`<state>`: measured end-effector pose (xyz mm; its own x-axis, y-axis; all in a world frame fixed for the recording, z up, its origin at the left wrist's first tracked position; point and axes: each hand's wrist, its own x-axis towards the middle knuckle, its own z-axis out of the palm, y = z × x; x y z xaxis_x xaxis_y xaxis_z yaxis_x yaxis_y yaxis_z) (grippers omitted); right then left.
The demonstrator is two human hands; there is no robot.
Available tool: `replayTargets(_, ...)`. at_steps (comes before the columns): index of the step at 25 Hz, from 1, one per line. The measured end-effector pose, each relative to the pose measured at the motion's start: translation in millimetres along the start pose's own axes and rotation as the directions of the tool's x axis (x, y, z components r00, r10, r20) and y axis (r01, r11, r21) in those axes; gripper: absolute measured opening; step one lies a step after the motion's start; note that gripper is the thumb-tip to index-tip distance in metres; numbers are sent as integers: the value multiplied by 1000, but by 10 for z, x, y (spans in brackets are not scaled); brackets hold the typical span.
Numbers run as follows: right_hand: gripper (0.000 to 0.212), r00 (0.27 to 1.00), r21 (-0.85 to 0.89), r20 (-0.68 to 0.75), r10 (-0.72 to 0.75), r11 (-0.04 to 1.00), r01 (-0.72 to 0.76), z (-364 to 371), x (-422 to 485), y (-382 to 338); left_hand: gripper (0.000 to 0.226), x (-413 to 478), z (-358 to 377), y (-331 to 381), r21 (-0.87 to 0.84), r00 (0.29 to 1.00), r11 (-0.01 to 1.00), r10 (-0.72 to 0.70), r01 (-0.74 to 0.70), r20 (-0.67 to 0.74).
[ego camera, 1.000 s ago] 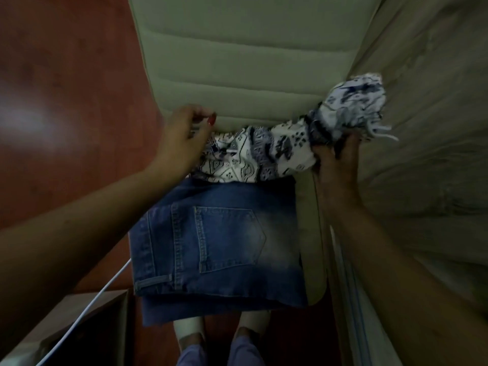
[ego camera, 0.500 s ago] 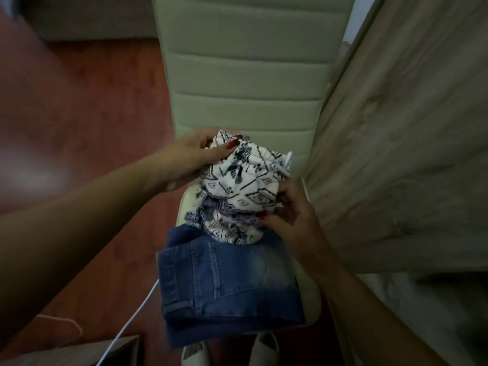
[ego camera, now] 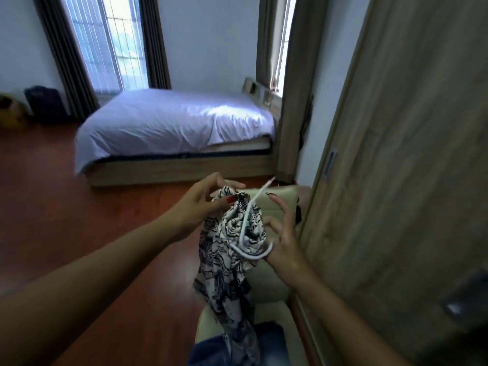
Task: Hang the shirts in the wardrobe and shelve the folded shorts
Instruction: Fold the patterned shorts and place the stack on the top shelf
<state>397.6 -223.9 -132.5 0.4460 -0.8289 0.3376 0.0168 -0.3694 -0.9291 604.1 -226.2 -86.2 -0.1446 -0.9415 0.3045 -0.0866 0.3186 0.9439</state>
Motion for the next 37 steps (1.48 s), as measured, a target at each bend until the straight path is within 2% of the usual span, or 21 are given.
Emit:
replayTargets(2, 68, 984, -291, -7, -178, 942, 169, -78, 133, -310, 19, 80, -27, 346, -8, 997, 998, 70, -70, 19)
replayTargets(4, 57, 947, -546, 9, -321, 792, 274, -180, 225, -510, 15, 137, -49, 652, -9, 992, 994, 110, -109, 61)
replayTargets(7, 53, 898, -695, 73, -434, 623, 358, -316, 268, -613, 19, 195, -85, 1056, 50, 985, 988, 140, -145, 105)
replayTargets(9, 40, 909, -778, 131, -397, 527, 342, -357, 288, -591, 22, 228, -114, 1289, 98, 978, 980, 162, -175, 133)
replayTargets(11, 37, 965, -799, 126, -229, 553, 236, -420, 294, -515, 21, 255, -195, 1471, 158, 974, 965, 188, -207, 130)
replayTargets(13, 42, 996, -712, 46, -77, 697, 87, -546, 278, -522, 17, 250, -339, 1597, 226, 973, 947, 214, -229, 88)
replayTargets(14, 37, 999, -659, 7, -39, 752, 34, -617, 277, -574, 18, 236, -426, 1631, 259, 973, 937, 225, -233, 59)
replayTargets(17, 18, 997, -607, -54, -49, 795, 6, -849, 346, -833, 33, 194, -715, 1617, 374, 968, 902, 246, -215, -37)
replayTargets(20, 25, 987, -445, -138, -83, 895, 13, -960, 487, -1125, 28, 122, -1020, 1497, 495, 950, 850, 280, -179, -137)
replayTargets(22, 41, 980, -253, -190, -65, 967, 15, -963, 531, -1269, 23, 51, -1117, 1450, 620, 932, 770, 320, -150, -172)
replayTargets(23, 50, 974, -215, -206, -91, 976, 46, -957, 534, -1326, 23, 24, -1127, 1430, 650, 912, 744, 361, -155, -196)
replayTargets(25, 55, 958, -213, -203, -203, 964, 160, -913, 530, -1459, 25, -35, -1110, 1404, 663, 825, 721, 490, -202, -282)
replayTargets(27, 48, 940, -351, -148, -308, 905, 242, -850, 558, -1598, 30, -46, -1150, 1384, 650, 751, 726, 554, -226, -358)
replayTargets(29, 37, 918, -482, -99, -383, 826, 293, -818, 604, -1662, 30, -40, -1213, 1297, 677, 777, 712, 528, -184, -344)
replayTargets(32, 29, 893, -495, -15, -450, 779, 384, -776, 597, -1732, 24, 9, -1229, 1222, 701, 803, 700, 493, -138, -334)
replayTargets(37, 55, 897, -542, 135, -420, 727, 422, -694, 561, -1859, 26, 81, -1246, 1260, 621, 832, 776, 414, -111, -368)
